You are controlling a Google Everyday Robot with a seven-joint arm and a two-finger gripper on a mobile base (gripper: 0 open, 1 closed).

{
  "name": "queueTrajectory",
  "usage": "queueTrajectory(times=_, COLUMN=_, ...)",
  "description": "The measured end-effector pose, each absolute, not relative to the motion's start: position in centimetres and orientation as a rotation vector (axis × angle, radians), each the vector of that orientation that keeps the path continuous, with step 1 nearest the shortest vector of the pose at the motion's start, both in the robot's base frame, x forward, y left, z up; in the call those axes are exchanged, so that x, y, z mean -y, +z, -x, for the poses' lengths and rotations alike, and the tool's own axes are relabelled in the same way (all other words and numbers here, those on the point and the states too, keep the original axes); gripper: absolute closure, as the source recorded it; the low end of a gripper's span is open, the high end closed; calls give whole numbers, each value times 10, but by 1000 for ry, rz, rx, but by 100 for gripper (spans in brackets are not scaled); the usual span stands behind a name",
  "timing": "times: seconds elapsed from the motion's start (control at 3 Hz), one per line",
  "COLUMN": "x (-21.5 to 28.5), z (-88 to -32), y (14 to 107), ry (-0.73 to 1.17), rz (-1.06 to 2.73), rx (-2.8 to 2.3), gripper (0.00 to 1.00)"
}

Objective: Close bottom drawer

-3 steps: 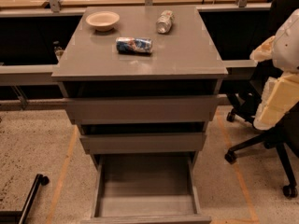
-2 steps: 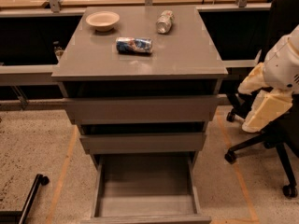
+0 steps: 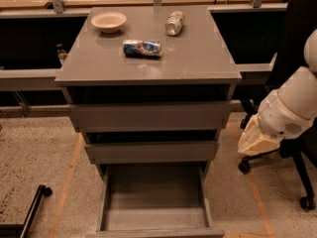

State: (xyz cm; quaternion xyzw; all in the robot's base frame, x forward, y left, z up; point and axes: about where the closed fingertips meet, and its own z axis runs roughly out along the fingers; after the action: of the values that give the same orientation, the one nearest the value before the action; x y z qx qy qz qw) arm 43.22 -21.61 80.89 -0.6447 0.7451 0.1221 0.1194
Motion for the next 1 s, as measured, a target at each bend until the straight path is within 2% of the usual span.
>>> queueTrajectory(times=0.33, x=208, z=-442, y=751, ry=410, rz=1915, rx=-2200, gripper=100)
queueTrajectory(times=1.0, x=200, z=-439, y=733, ry=423, rz=1906, rx=-2231, gripper=100)
